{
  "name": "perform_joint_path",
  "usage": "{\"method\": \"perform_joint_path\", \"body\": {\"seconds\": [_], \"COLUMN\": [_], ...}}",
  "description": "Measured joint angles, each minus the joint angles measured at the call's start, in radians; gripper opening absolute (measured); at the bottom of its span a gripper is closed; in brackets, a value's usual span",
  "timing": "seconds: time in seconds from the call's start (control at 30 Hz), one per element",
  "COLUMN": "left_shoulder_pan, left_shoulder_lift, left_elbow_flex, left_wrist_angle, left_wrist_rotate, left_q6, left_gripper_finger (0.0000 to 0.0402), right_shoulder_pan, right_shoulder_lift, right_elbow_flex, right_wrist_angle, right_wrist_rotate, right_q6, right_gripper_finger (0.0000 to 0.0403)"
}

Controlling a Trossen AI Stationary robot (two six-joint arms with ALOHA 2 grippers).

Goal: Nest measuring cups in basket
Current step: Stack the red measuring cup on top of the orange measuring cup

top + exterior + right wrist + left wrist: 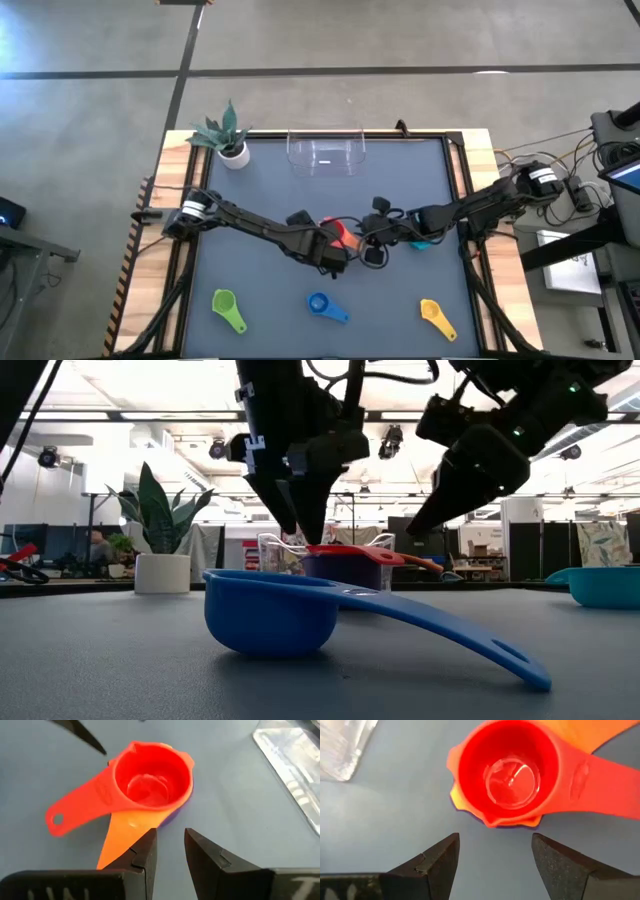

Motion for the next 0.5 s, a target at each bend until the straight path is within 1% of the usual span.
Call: {"method": "perform_joint_path", "body": {"seconds": [0.17,0.5], "left_shoulder_pan": [-0.016,-0.072], "left_shoulder_lift": [-0.008,-0.017], "left_elbow_flex": [-0.006,-0.088], "left_wrist_angle": [-0.004,0.052], "left_wrist_rotate": [-0.017,-0.006], "left_q6": [-0.019,-0.137], "left_gripper_finger": [0.0231,0.0231], "right_shoulder_pan": [-0.003,-0.007], "right_shoulder_lift": [0.004,0.060], "right_elbow_flex": [-0.049,-0.051], "right_wrist_angle": [0.017,0.048], "right_wrist_rotate": [0.047,0.044], "right_q6": [0.023,0.038], "right_gripper_finger": [0.0085,0.0082]}}
